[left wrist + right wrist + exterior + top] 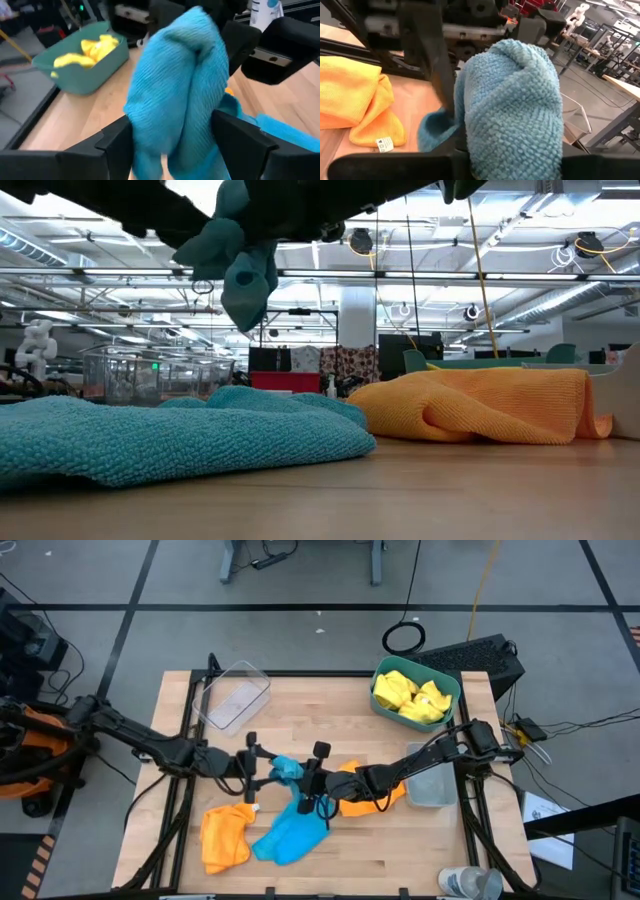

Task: Sort microfiber towel by color & place in baskets
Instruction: Put the top blue towel into the transparent bin

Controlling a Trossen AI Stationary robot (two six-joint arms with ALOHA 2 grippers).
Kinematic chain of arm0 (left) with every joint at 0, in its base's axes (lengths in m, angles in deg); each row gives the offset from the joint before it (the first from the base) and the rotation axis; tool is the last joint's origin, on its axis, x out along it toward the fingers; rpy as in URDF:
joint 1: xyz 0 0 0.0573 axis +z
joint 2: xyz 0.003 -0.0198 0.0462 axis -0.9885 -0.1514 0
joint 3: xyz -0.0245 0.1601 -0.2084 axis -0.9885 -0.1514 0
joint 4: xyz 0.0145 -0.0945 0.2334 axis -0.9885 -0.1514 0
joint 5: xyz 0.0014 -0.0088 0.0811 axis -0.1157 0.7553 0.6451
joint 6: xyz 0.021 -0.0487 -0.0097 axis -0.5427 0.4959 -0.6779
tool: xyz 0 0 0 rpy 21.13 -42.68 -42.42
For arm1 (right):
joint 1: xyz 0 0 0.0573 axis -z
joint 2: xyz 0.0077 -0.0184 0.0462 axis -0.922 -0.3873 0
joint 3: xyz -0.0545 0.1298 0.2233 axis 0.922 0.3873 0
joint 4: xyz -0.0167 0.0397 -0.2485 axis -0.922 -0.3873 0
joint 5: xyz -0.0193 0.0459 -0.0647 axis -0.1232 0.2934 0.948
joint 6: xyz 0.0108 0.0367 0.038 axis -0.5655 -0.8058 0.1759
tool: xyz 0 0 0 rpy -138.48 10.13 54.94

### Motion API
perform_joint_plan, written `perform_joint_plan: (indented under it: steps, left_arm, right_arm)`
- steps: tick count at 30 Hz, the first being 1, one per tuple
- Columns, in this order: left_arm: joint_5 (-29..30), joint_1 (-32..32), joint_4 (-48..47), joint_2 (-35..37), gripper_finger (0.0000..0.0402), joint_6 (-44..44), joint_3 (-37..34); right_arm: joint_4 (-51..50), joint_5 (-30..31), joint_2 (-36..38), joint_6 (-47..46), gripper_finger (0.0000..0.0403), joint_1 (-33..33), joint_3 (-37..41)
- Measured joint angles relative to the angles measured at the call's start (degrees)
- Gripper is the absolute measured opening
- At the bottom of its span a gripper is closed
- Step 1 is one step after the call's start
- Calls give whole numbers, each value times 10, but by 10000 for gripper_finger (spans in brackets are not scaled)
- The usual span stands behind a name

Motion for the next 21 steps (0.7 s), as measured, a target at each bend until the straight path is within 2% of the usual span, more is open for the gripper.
perform_joint_plan:
  steps: [6,10,12,16,21]
  left_arm:
    - [3,0,69,-77,254,-49,0]
    - [6,1,79,-95,249,-50,0]
    - [6,1,78,-96,234,-50,0]
    - [6,1,72,-95,171,-49,0]
    - [0,1,56,-96,60,-50,0]
  right_arm:
    - [-5,-3,0,0,89,-1,1]
    - [-3,-3,0,-6,89,-1,1]
    - [-2,-3,0,-23,91,-1,1]
    - [-12,-3,0,-52,118,-1,1]
    - [-18,1,0,-62,186,0,0]
